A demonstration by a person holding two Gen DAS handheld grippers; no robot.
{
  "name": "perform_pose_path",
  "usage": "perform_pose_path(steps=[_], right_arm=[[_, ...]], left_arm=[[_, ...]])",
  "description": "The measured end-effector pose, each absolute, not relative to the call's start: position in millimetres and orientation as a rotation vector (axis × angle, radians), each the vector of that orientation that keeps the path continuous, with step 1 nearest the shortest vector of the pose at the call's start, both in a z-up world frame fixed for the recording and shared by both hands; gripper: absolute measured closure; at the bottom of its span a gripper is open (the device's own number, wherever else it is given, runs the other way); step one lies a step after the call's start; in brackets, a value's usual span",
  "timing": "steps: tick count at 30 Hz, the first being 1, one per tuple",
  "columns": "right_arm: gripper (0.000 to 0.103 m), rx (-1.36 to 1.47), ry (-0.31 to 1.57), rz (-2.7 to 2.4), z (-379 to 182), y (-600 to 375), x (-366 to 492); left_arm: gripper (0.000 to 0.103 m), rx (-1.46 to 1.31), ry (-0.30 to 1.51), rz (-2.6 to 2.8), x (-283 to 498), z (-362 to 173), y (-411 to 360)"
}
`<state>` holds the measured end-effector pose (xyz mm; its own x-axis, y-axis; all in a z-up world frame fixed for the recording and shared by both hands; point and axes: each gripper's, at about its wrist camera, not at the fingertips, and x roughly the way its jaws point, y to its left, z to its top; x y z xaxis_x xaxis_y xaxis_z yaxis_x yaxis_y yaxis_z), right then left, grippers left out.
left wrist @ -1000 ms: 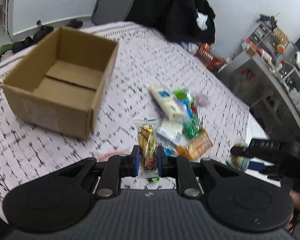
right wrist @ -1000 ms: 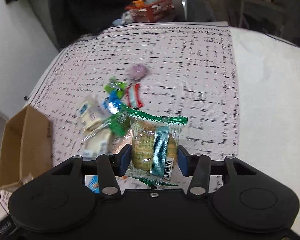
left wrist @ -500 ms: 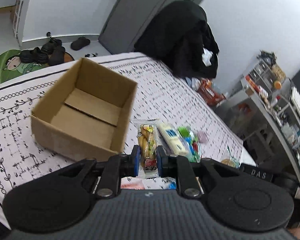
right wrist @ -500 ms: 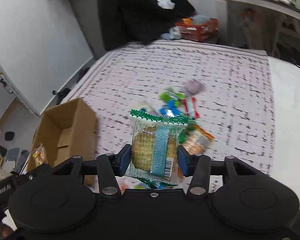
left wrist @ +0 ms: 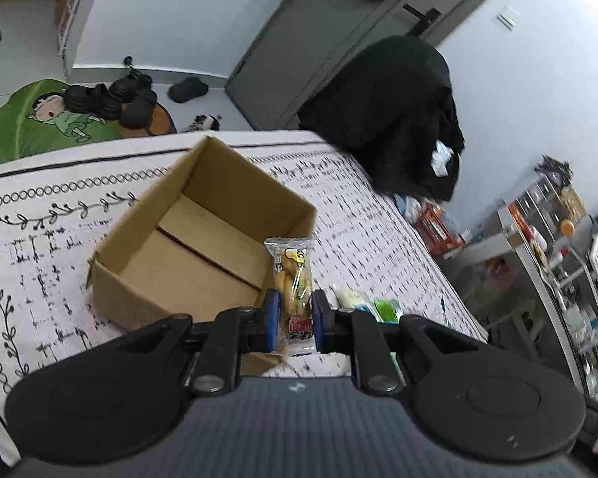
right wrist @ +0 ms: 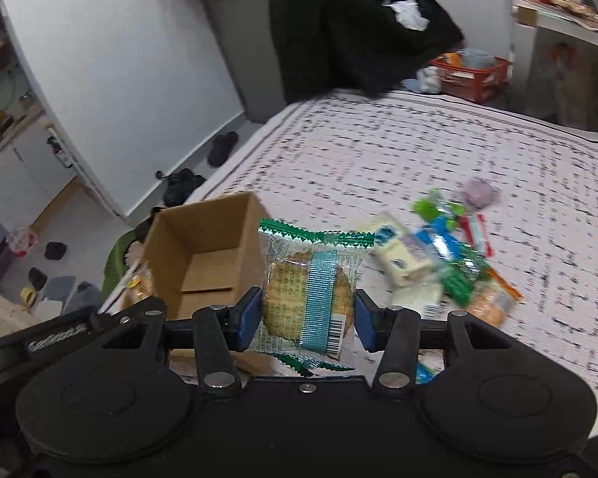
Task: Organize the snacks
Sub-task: 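Carry both snacks to the cardboard box and open both tools to drop them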
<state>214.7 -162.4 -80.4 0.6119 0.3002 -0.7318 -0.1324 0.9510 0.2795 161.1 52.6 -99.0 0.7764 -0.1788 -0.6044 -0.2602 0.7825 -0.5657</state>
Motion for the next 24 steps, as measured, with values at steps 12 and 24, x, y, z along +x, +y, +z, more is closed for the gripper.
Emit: perform_pose_path(steps=[12, 24], right_arm=[[0.055, 0.207, 0.904, 0.348, -92, -117, 231], [0.055, 0.236, 0.922, 0.395, -97, -89, 249]], left_arm=[[0.086, -0.709, 0.696, 0.139, 173, -118, 73], [0.08, -0.783, 0.699, 0.214, 176, -130, 87]])
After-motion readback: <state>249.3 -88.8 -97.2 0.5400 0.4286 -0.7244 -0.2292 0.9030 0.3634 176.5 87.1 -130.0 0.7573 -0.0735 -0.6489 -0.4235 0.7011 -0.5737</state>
